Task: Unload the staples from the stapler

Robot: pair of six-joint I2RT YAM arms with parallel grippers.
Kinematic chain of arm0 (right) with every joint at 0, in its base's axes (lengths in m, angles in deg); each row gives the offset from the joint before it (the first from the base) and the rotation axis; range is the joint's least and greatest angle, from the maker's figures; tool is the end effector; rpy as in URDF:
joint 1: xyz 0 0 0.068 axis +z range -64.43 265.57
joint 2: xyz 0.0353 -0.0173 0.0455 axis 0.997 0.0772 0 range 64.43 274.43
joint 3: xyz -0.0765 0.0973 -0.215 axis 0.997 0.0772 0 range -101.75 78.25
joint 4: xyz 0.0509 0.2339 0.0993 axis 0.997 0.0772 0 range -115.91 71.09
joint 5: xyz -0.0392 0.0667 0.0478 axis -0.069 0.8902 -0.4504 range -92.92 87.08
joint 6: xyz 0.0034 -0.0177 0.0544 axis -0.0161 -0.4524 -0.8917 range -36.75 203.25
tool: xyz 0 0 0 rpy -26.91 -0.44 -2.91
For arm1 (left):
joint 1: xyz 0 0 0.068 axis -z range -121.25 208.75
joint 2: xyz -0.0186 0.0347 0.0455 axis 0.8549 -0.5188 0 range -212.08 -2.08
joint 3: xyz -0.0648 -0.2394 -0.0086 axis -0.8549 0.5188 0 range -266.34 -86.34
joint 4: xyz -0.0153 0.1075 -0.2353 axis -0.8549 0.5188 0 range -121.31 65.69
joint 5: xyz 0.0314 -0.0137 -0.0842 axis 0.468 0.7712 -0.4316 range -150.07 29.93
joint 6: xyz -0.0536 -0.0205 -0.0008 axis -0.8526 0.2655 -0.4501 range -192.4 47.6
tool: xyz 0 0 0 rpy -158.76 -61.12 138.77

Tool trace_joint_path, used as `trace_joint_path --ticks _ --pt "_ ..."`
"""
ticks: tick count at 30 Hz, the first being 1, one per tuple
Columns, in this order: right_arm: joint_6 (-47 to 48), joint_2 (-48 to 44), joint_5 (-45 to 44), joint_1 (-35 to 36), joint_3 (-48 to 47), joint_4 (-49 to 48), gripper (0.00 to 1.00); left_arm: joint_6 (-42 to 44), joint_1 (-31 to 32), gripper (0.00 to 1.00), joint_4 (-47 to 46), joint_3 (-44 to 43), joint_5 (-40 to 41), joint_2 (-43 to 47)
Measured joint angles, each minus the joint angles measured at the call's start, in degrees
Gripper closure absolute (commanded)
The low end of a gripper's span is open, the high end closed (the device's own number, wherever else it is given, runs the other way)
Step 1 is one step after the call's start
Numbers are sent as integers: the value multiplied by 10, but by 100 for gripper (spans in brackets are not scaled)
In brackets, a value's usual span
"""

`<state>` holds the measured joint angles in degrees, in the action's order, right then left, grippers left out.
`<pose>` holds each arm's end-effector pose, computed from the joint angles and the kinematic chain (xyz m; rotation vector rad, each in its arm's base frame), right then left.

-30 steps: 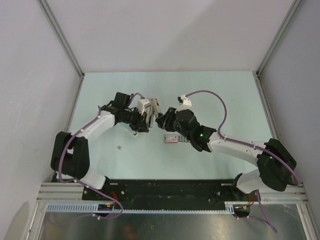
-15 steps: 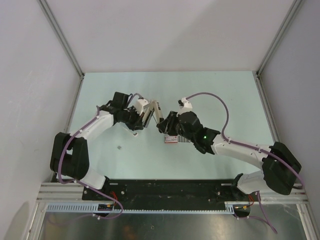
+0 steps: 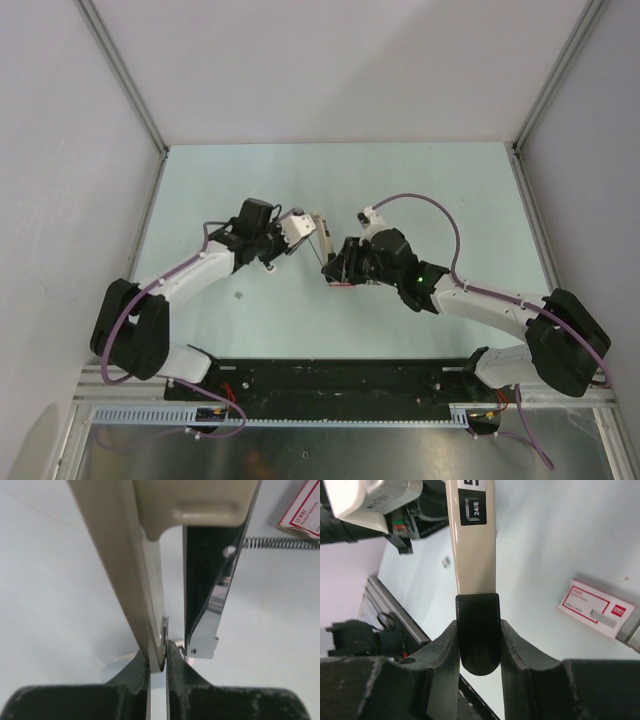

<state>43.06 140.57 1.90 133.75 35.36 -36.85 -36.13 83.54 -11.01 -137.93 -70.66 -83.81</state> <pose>0.2006 0.2292 0.2188 -0.2077 2.1151 1.0569 0.2675 -0.1318 0.1917 1.3063 2.0554 -0.1370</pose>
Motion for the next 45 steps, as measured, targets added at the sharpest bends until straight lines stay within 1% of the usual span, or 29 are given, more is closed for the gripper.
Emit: trace_joint_path --ticks 5,9,21,33,37,40,42,45 --pt "32 0 30 -1 22 7 100 57 38 100 -79 47 80 21" --pt "53 0 46 -11 31 9 100 100 53 100 -132 72 125 28" --pt "105 -13 106 -49 46 39 100 221 63 100 -254 160 205 59" --pt "123 -13 127 -57 47 73 100 311 90 100 -352 213 268 66" --pt "125 -14 128 -57 50 73 100 317 100 100 -366 215 283 66" --pt "124 -16 129 -57 51 73 100 301 106 100 -355 211 289 66" --pt "121 -18 128 -57 51 70 100 268 111 100 -318 192 286 66" --pt "104 -24 121 -58 52 42 100 198 118 99 -245 141 262 66"
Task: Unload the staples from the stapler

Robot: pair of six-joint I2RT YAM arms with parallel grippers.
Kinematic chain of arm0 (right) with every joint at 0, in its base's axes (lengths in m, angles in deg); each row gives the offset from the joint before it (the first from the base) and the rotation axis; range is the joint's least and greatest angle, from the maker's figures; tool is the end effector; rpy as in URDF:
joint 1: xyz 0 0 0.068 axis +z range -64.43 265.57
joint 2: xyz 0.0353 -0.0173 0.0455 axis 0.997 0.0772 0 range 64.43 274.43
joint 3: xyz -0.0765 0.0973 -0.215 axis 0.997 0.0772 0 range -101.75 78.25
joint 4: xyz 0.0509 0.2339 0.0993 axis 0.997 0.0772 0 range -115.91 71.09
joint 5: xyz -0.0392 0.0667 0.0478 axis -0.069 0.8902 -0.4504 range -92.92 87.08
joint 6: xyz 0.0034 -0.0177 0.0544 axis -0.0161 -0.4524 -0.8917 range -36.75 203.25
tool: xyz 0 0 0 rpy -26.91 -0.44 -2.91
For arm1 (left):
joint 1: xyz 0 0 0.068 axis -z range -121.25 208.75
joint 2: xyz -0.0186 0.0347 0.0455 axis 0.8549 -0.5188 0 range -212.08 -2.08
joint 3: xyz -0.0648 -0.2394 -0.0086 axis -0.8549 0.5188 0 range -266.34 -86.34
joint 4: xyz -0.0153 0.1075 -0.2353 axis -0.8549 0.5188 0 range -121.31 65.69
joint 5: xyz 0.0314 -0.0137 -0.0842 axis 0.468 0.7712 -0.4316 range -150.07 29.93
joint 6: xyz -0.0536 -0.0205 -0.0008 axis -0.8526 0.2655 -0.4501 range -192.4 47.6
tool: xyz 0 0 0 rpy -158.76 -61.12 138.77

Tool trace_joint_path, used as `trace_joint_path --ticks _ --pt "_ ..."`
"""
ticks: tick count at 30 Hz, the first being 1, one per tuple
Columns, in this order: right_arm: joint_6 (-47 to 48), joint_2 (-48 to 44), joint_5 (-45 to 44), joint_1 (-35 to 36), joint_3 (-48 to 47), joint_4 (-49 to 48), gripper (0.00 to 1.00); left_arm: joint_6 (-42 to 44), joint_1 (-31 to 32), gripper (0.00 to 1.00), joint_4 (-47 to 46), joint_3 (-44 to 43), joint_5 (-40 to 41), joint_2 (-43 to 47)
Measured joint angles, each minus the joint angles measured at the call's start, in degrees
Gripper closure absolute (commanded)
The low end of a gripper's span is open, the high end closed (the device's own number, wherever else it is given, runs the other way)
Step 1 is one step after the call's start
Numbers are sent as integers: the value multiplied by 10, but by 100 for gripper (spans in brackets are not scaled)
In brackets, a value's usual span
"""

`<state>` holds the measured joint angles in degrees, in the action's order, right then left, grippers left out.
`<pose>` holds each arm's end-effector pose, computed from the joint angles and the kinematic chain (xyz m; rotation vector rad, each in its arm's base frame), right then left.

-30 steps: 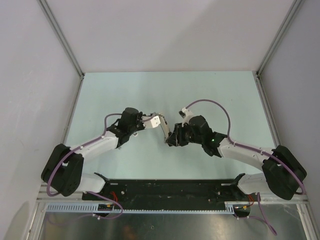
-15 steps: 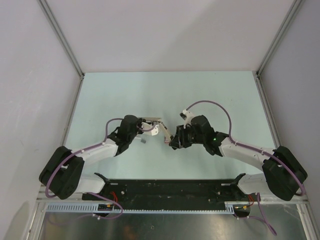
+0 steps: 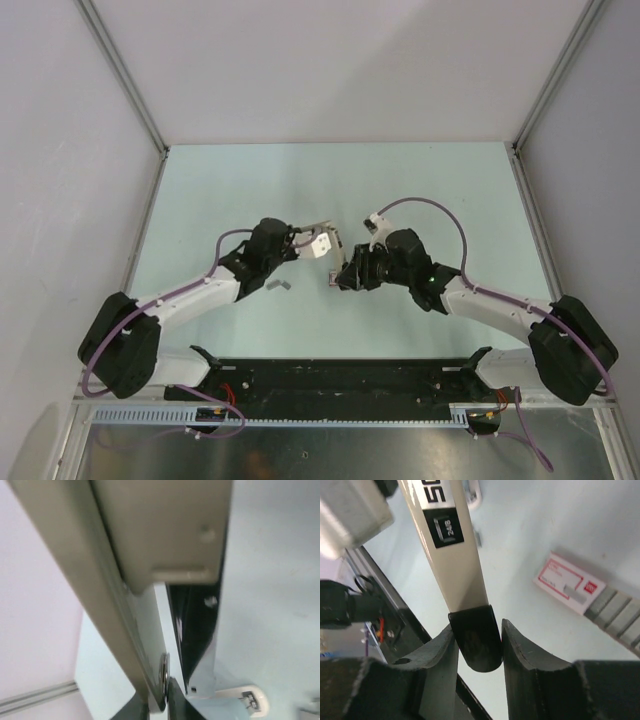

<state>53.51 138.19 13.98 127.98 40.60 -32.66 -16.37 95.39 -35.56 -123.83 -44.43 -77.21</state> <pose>0.2011 0.1995 0.1927 -0.4394 2.1995 1.0378 0.2328 -0.1595 0.1811 1.4546 1.6096 0.4890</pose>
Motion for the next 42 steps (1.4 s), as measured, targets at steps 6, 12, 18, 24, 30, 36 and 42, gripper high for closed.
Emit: trace_joint_path --ticks 6,12,18,24,30,36,42 --pt "-35 0 -37 -1 -11 -97 100 -162 26 89 113 -102 -151 7" --pt "-68 28 -67 4 -43 -122 100 -240 40 74 173 -137 -261 10" --pt "-71 41 -89 5 -75 -103 100 -282 35 35 236 -141 -280 7" --pt "-25 82 -176 -21 -163 -71 100 -331 -20 3 280 -191 -311 5" --pt "11 160 -221 -41 -216 -14 100 -353 -162 1 278 -225 -305 25" --pt "42 225 -252 -47 -238 3 100 -364 -245 1 289 -223 -311 85" --pt "69 244 -268 -44 -263 1 100 -370 -287 1 293 -210 -325 118"
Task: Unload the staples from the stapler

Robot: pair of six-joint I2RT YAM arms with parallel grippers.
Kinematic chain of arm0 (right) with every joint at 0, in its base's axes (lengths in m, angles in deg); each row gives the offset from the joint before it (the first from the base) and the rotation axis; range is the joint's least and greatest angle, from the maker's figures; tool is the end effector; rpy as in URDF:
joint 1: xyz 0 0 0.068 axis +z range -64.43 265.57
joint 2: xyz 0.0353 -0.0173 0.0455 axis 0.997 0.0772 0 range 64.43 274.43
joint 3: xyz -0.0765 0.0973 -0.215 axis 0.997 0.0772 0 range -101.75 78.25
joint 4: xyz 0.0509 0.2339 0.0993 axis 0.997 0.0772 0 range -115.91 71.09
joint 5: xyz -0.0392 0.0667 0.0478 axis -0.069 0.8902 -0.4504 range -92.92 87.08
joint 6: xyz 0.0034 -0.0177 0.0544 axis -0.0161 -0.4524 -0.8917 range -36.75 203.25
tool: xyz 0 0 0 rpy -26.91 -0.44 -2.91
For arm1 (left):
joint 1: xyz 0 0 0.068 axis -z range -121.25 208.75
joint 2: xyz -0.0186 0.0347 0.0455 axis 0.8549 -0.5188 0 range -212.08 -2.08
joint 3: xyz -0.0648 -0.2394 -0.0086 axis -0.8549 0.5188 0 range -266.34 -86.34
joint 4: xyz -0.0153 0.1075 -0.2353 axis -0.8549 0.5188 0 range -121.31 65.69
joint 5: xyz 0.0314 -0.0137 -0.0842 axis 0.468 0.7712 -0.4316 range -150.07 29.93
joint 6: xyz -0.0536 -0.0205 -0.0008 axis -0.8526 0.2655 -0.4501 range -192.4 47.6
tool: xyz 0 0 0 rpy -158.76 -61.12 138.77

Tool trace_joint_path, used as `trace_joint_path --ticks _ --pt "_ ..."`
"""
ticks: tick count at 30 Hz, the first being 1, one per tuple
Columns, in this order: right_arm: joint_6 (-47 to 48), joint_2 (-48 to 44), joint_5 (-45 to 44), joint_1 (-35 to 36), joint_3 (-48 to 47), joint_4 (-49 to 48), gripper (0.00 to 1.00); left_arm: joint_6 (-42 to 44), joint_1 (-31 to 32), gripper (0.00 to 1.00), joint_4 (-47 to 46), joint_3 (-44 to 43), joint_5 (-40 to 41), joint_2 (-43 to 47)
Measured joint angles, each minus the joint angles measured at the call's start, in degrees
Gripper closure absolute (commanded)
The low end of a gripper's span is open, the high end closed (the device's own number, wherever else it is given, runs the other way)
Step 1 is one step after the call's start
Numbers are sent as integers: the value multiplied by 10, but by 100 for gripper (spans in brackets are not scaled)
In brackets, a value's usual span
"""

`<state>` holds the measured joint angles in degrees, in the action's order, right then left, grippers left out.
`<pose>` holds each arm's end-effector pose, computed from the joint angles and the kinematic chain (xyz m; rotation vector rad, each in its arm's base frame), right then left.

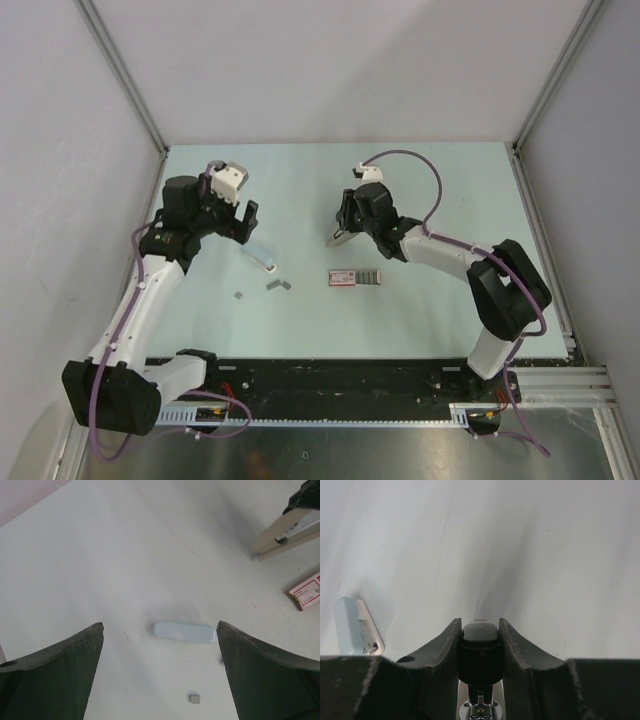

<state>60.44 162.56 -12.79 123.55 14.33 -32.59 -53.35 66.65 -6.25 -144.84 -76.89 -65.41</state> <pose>0.3110 0.2339 0.2101 -0.1662 2.0720 0.4823 0.2535 -0.0471 0.3097 0.6532 1.9677 -0.1880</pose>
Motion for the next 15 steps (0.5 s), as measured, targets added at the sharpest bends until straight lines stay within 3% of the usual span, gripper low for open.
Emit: trace_joint_path --ticks 7,15 --pt "32 27 -41 7 -21 -40 100 -2 -7 0 12 29 -6 7" --pt "136 97 -167 68 -30 -174 100 -2 -23 0 17 59 -6 20"
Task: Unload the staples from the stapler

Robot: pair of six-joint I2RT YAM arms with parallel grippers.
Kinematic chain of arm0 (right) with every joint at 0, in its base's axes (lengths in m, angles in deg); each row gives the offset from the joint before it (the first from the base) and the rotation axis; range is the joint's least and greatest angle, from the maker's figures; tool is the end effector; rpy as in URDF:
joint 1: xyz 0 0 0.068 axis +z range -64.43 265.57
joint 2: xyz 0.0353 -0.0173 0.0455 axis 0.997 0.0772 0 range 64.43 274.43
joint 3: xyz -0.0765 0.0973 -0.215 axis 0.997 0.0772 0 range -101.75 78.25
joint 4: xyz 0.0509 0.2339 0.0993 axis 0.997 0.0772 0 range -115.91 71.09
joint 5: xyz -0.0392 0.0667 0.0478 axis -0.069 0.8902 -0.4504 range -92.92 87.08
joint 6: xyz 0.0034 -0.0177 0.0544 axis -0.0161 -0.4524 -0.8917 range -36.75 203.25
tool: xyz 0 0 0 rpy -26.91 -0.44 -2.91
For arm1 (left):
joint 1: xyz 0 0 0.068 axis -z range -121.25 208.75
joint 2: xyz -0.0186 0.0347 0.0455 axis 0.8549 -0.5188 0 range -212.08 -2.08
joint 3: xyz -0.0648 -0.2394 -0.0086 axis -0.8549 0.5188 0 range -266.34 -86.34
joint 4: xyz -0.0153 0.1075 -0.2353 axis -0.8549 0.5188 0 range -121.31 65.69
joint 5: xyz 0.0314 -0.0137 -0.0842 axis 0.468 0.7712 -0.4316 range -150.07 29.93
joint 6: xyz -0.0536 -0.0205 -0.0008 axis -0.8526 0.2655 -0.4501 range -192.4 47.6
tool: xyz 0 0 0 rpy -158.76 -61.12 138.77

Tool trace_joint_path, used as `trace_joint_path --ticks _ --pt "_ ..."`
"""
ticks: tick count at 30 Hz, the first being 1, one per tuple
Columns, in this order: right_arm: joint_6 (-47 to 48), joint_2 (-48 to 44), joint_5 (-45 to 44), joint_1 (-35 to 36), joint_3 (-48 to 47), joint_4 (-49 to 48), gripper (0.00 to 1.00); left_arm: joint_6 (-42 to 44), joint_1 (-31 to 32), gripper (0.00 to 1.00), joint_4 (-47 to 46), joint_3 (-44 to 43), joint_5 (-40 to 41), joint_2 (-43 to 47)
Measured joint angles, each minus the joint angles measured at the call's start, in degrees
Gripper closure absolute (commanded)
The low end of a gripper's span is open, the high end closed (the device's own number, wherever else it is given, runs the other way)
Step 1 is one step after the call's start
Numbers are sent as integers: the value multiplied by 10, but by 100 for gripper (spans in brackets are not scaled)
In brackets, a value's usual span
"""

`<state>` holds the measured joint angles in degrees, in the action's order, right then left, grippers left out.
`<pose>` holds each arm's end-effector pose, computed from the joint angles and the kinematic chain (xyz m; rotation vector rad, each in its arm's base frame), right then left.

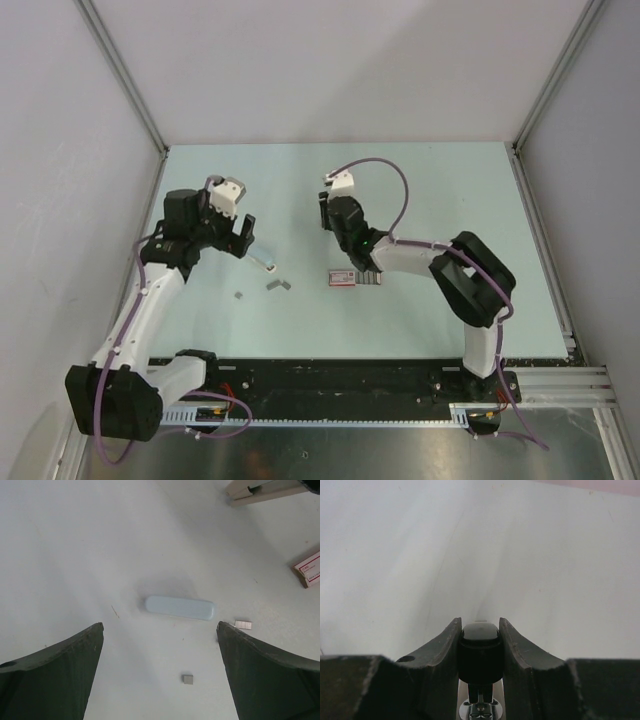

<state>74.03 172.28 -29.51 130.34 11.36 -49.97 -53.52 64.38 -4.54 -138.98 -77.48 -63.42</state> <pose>0.3118 0.2836 0.1947 -0.2509 1.8227 0.2282 0.2439 -0.0363 0.2799 0.6243 2.0723 -0.2000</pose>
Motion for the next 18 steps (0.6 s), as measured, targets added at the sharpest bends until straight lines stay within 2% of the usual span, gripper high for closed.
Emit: trace_joint_path --ticks 5,11,12,15,18 --pt "31 33 -54 29 -7 -57 100 2 -13 1 2 15 0 10" --pt "12 36 -91 45 -16 -29 100 5 -18 0 6 23 0 25" --pt "2 34 -96 47 -18 -16 98 6 -18 1 6 24 0 28" --pt "-23 24 -106 54 -22 26 83 6 -18 0 6 24 -4 31" --pt "-39 14 -110 63 -22 71 78 6 -18 1 6 24 -8 31"
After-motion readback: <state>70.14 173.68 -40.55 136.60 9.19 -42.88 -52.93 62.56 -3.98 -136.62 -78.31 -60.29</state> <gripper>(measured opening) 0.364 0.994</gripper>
